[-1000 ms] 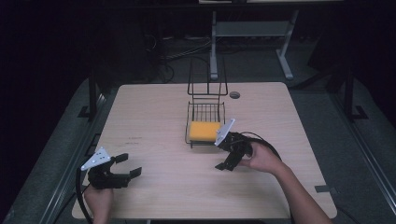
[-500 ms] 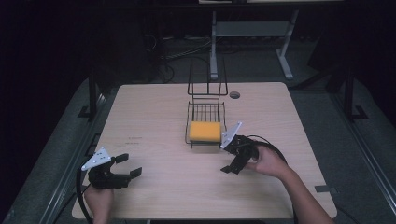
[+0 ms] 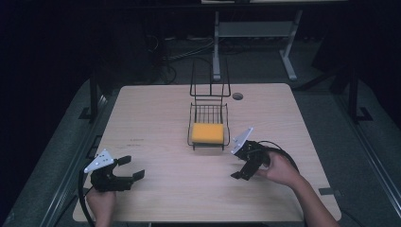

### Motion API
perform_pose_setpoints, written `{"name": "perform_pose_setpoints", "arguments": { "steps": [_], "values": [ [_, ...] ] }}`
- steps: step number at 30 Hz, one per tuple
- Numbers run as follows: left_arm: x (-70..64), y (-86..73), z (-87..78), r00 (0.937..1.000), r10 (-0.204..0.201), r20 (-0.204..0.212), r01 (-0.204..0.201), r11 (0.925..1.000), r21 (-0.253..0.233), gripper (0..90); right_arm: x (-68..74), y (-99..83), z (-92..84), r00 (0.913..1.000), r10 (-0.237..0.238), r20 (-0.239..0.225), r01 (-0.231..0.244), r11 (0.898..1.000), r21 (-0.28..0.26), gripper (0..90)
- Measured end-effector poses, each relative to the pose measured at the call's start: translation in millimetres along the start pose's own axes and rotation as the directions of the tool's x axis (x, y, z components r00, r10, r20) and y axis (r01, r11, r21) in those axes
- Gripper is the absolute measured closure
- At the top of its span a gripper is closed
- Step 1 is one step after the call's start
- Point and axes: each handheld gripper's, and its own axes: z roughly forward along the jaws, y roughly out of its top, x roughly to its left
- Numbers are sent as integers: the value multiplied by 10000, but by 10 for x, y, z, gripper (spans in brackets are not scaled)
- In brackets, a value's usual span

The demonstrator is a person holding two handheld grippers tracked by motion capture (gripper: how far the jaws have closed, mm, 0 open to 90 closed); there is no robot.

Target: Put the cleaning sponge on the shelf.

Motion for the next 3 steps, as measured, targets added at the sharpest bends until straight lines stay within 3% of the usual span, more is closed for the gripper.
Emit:
{"name": "perform_pose_setpoints", "arguments": {
  "steps": [3],
  "values": [
    [-18, 1, 10, 10000, 97, -18, -97, 9999, 60, 141, 60, -61, -73, 9994, 172, 303, -167, 9997, -162, 159]
  ]
}}
